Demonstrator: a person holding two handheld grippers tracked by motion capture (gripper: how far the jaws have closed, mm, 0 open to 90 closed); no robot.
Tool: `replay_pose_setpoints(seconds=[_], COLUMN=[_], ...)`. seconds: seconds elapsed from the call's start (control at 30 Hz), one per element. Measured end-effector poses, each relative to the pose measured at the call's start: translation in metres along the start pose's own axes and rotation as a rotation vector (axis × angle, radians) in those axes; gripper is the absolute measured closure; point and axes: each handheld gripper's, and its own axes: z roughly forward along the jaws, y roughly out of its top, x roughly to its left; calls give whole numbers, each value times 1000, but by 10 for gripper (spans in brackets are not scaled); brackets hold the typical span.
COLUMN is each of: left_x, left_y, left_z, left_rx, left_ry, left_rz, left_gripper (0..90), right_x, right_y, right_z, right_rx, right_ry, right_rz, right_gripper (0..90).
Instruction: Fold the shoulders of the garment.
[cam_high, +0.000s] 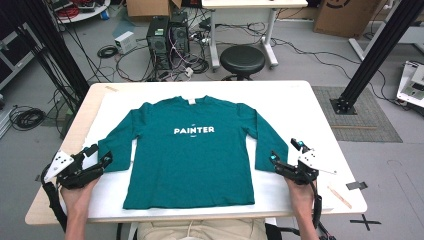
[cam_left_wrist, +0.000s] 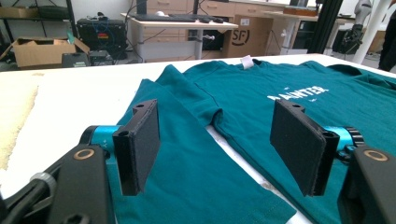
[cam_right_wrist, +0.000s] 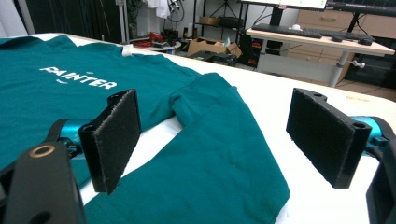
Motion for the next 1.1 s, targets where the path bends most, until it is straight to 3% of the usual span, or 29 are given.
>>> replay_pose_setpoints(seconds=[0.13,0.37,0.4,1.1], left_x=[-1,-1,-1,-3], left_y=[0,0,0,1], left_z=[0,0,1,2], left_rx=[3,6,7,21], left_ry=[4,6,6,24], left_rz=[4,9,9,27], left_gripper=[330,330,329,334], right_x=[0,-1,-2,-3], right_y=[0,1,1,0], right_z=[1,1,2,1], right_rx=[0,10,-1,8], right_ry=[-4,4,0,10], right_rz=[-14,14,-8,14], right_gripper=[181,181,181,181])
